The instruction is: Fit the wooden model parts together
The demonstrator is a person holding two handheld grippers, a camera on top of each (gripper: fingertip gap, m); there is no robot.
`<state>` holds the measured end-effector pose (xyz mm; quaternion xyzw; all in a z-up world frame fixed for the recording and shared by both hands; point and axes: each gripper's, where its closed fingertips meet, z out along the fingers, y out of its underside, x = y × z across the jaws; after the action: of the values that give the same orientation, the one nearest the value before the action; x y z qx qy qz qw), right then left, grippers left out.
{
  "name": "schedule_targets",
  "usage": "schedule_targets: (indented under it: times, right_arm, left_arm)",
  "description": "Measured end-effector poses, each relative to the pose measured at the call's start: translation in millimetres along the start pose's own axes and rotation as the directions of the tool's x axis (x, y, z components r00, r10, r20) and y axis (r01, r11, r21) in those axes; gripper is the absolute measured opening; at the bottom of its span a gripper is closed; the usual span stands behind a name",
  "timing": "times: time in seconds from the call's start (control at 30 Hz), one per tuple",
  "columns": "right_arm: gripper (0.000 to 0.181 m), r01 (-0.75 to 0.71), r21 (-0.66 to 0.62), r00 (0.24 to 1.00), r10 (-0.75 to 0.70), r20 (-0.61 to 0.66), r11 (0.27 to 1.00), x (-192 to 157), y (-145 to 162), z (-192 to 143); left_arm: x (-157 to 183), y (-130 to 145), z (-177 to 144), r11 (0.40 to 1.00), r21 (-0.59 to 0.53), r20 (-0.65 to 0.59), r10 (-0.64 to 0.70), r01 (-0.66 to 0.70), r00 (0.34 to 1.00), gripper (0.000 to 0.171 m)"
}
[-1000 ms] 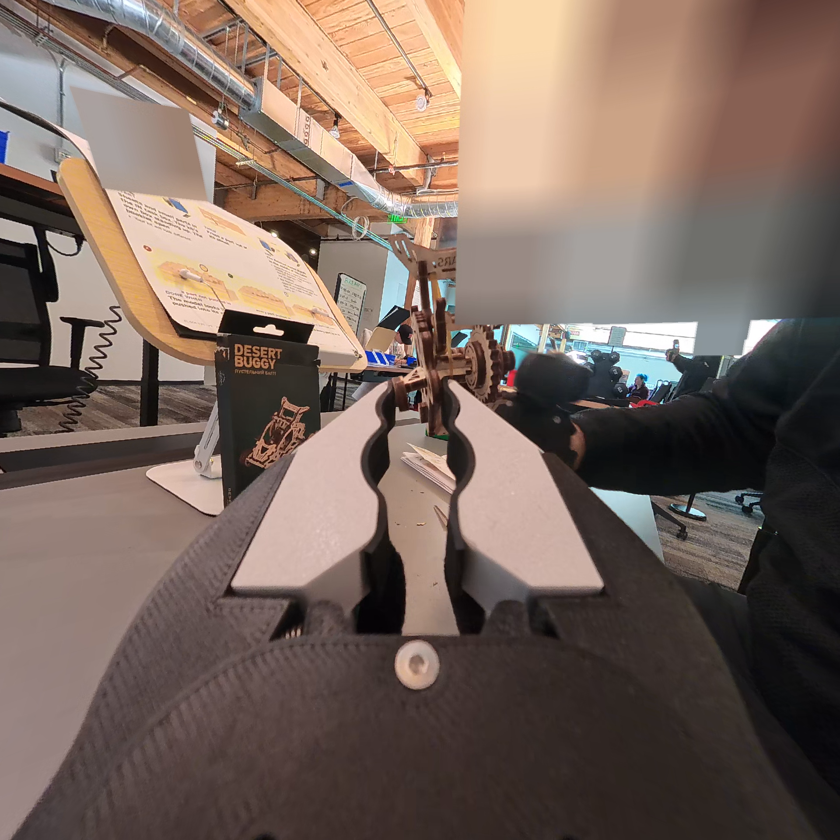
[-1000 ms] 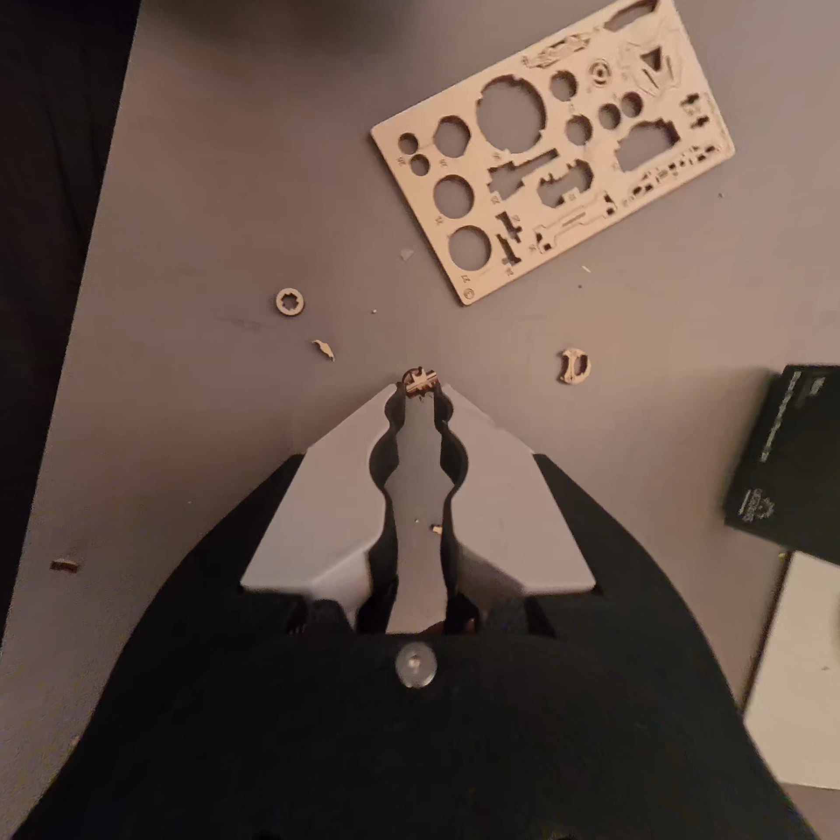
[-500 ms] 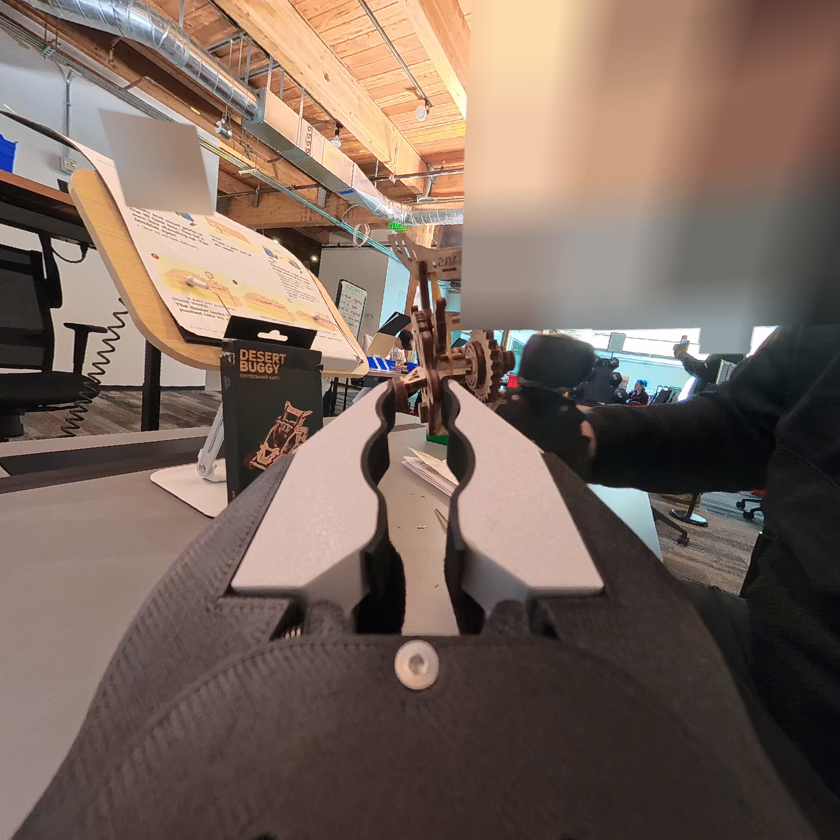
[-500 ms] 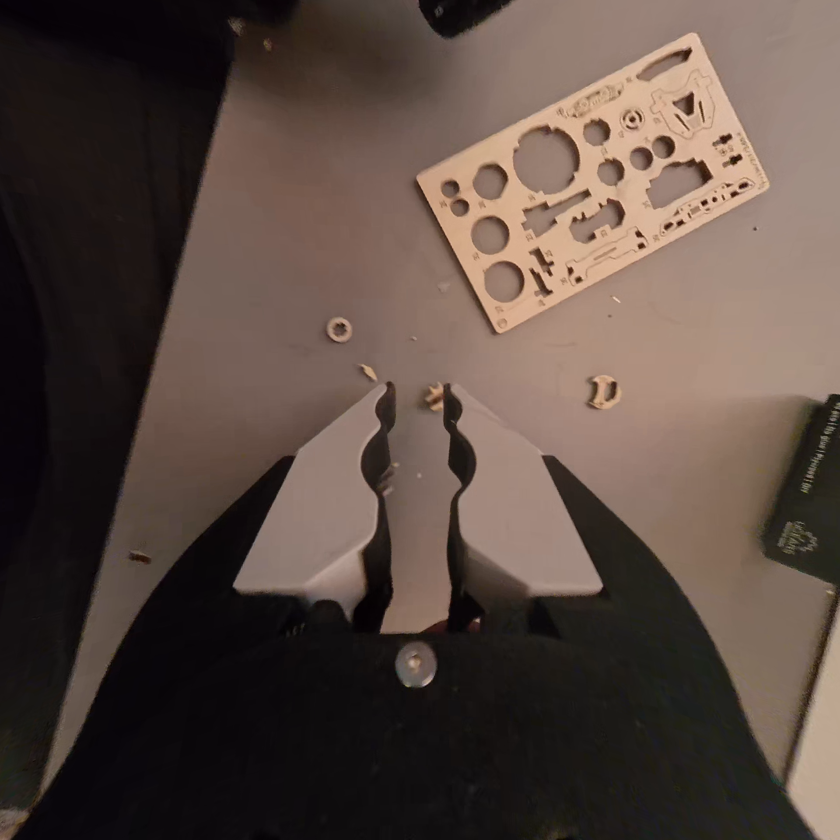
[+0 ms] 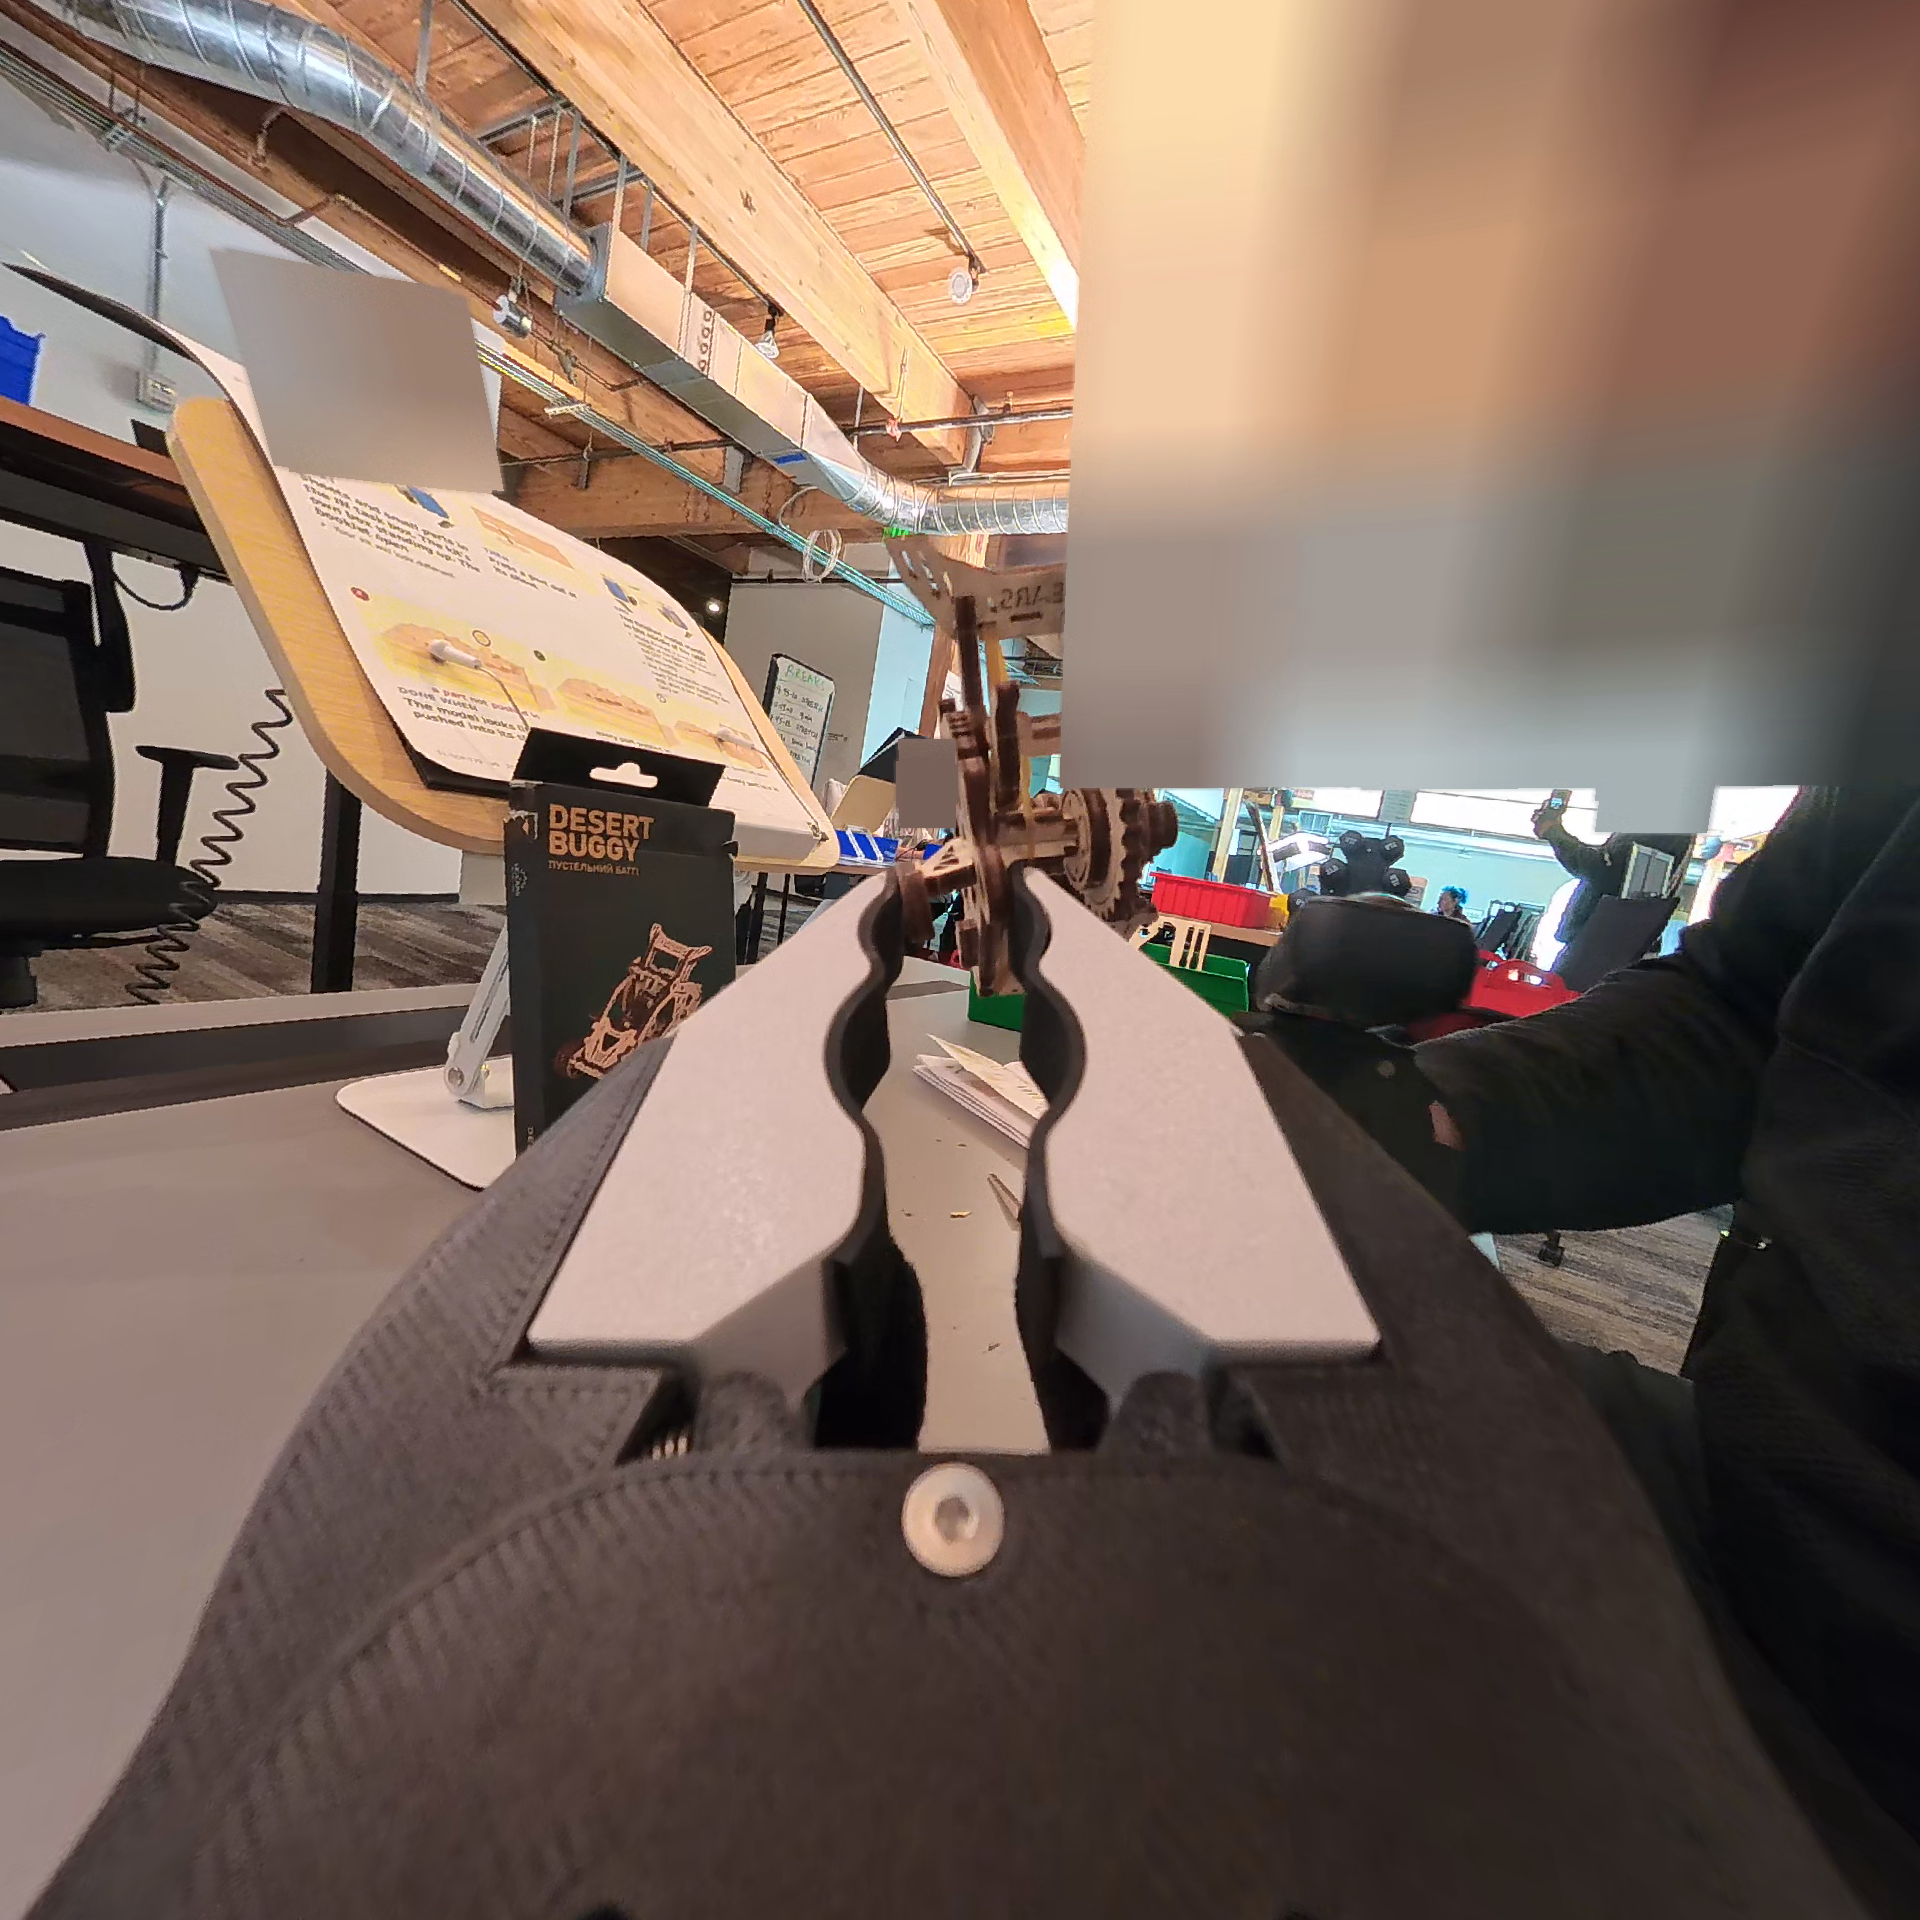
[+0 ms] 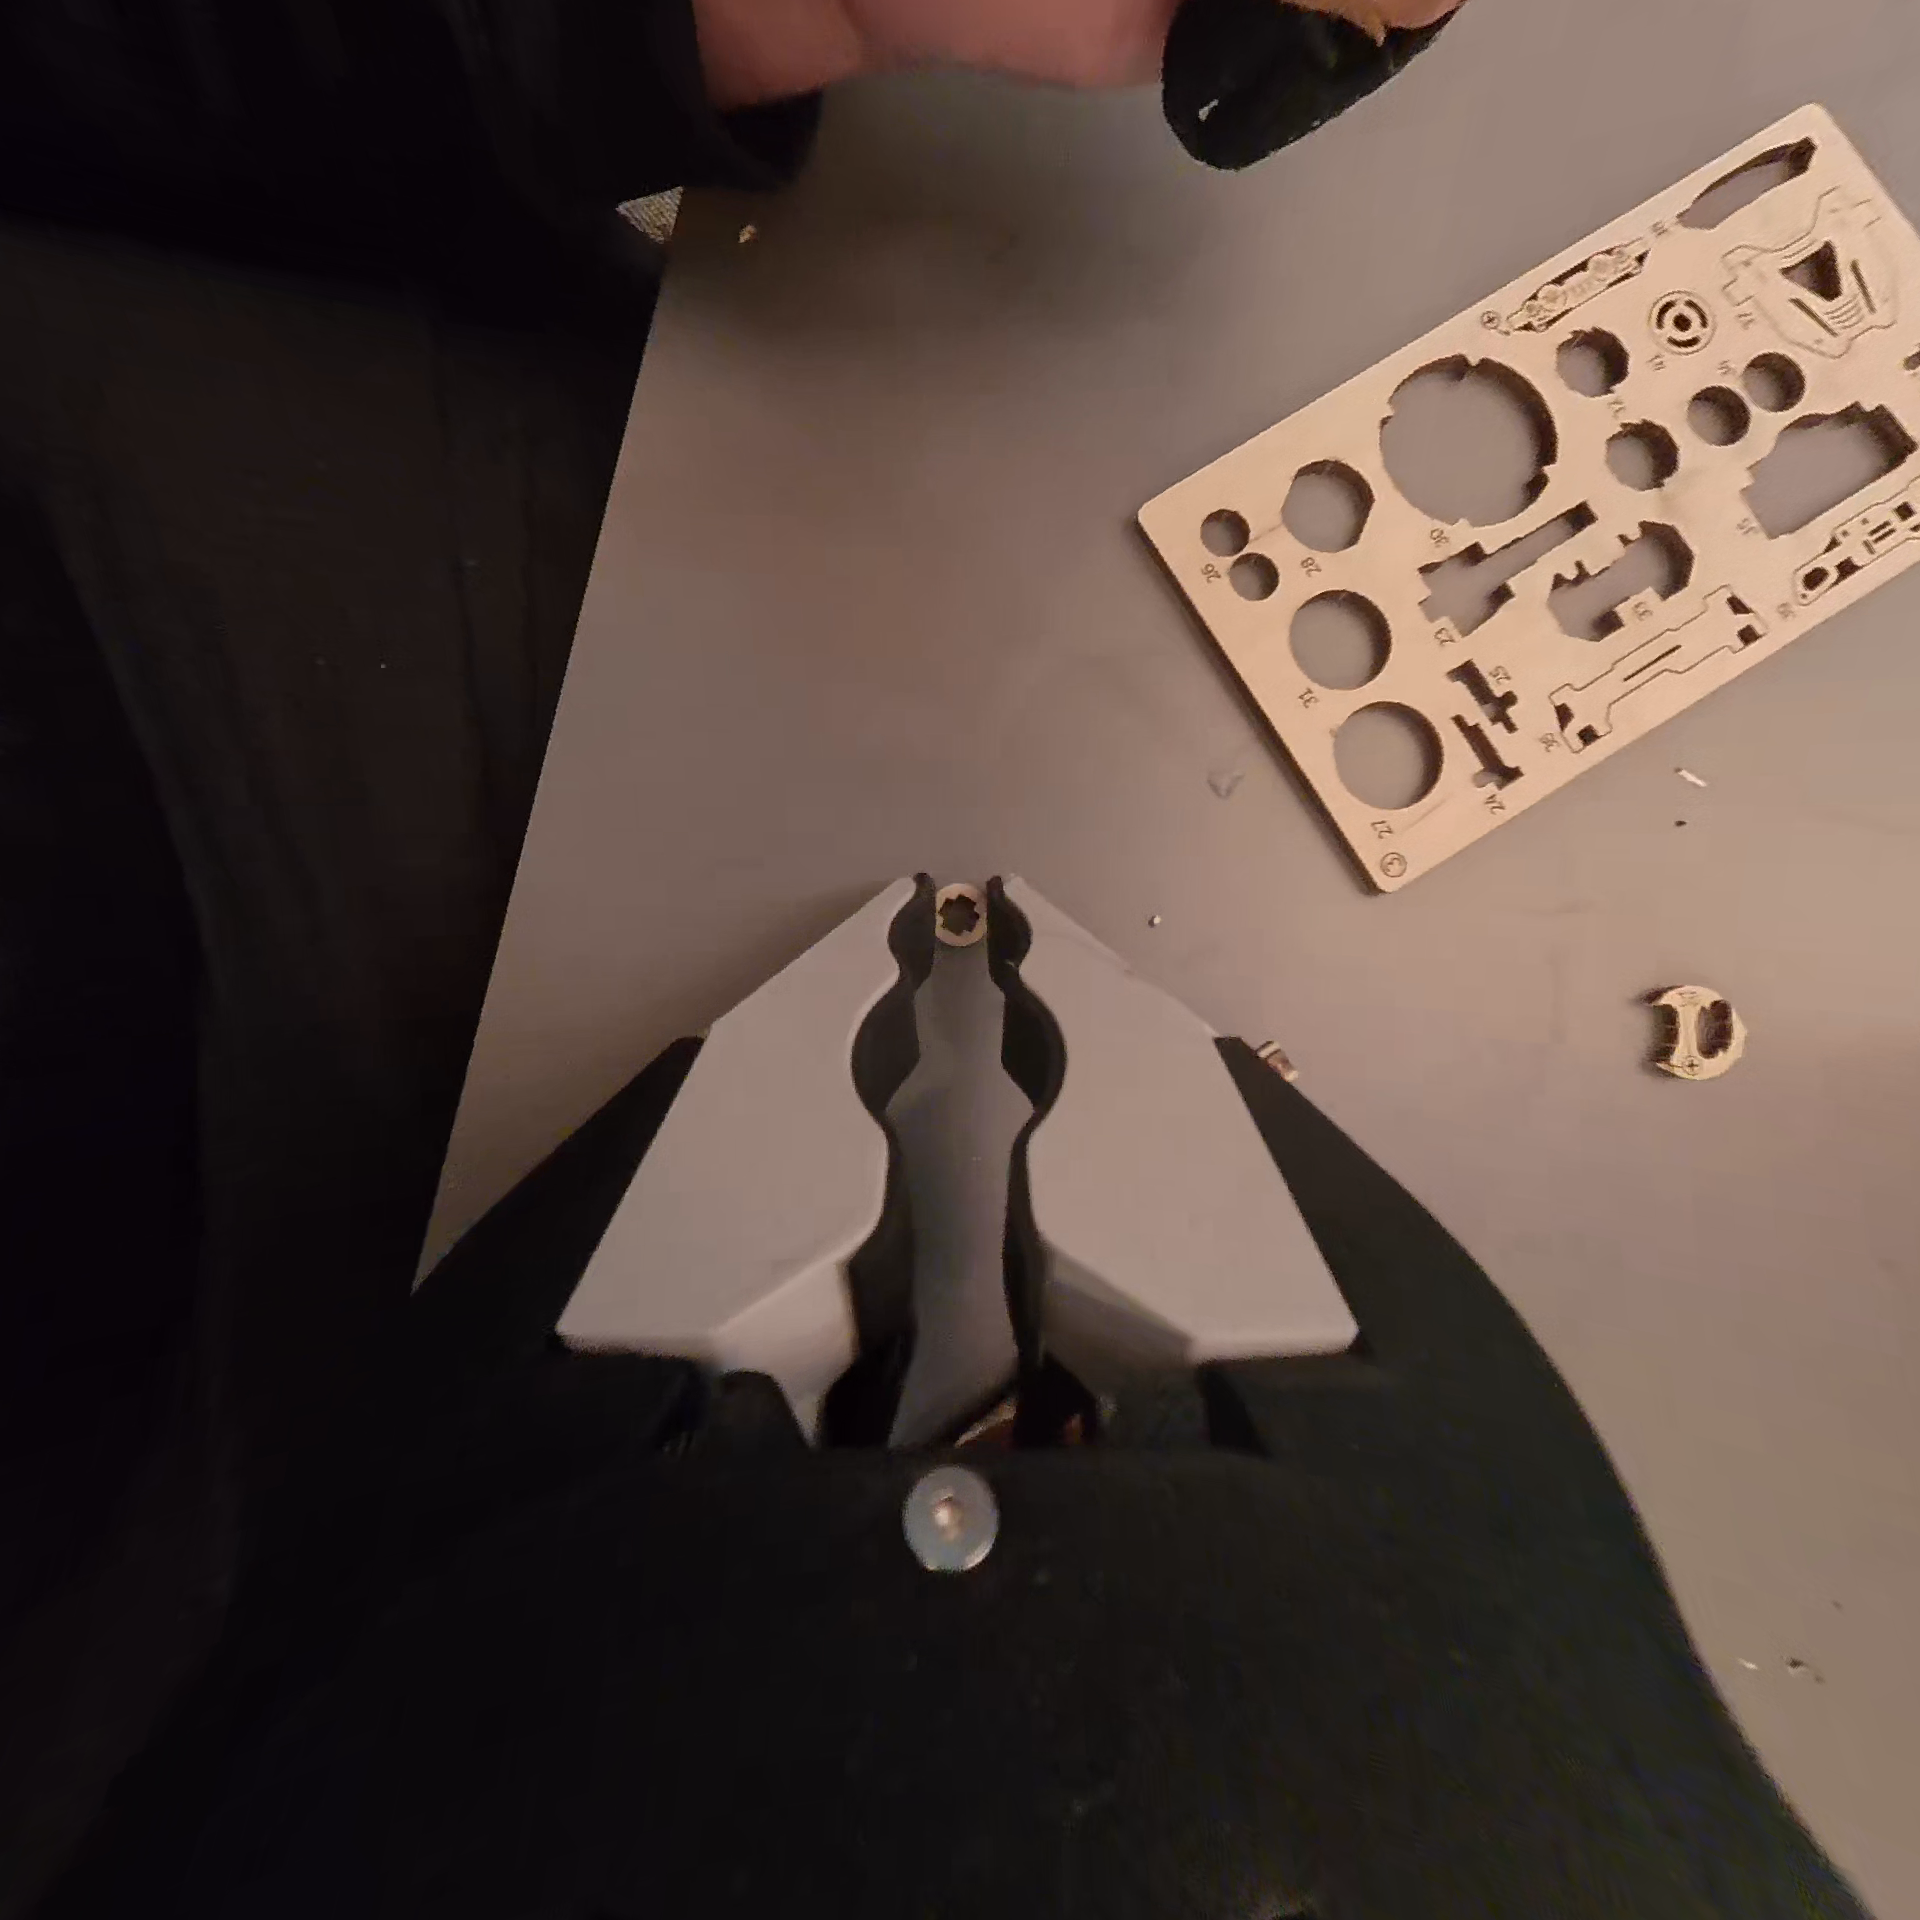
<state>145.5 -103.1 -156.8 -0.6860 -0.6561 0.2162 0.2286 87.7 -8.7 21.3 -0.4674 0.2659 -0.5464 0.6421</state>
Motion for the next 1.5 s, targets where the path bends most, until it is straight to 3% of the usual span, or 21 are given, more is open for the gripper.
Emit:
schedule_targets:
  times: [0.17, 0.27, 0.43, 0.53, 0.93, 1.03, 1.23, 1.5]
  right_arm:
    - [0.000, -0.038, 0.095, 0.999, 0.040, -0.020, 0.995, 22, -3, -31]
    - [0.000, -0.031, 0.079, 0.999, 0.033, -0.025, 0.996, 30, 4, -42]
    - [0.024, 0.013, 0.075, 0.995, -0.020, 0.097, 0.997, -26, 7, -38]
    - [0.024, 0.054, 0.070, 0.991, -0.062, 0.115, 0.996, -52, 11, -25]
    - [0.009, 0.120, 0.071, 0.984, -0.128, 0.123, 0.990, -58, 15, -9]
    - [0.009, 0.071, 0.108, 0.994, -0.079, 0.071, 0.992, -41, 10, -18]
    - [0.008, -0.005, 0.146, 0.995, 0.019, -0.100, 0.989, 33, 10, -45]
    - [0.008, 0.103, 0.115, 0.995, -0.102, -0.019, 0.988, 51, 14, -37]
  left_arm:
    - [0, -1, 0, 1.000, 0.008, -0.004, -0.005, 0.005, 1.000, 0.017]
    - [-1, 1, 0, 1.000, 0.004, -0.005, -0.008, 0.008, 1.000, 0.017]
    - [-4, 2, -1, 1.000, 0.008, 0.000, -0.013, 0.013, 1.000, 0.017]
    - [-4, 3, 0, 1.000, 0.008, -0.004, -0.017, 0.017, 1.000, 0.017]
    - [3, 3, 3, 1.000, 0.003, -0.014, -0.007, 0.007, 1.000, 0.017]
    - [2, 4, 2, 1.000, 0.001, -0.014, -0.008, 0.008, 1.000, 0.017]
    - [0, 6, 1, 1.000, 0.005, -0.013, -0.019, 0.020, 1.000, 0.017]
    - [-2, 8, 0, 1.000, 0.005, -0.010, -0.027, 0.027, 1.000, 0.017]
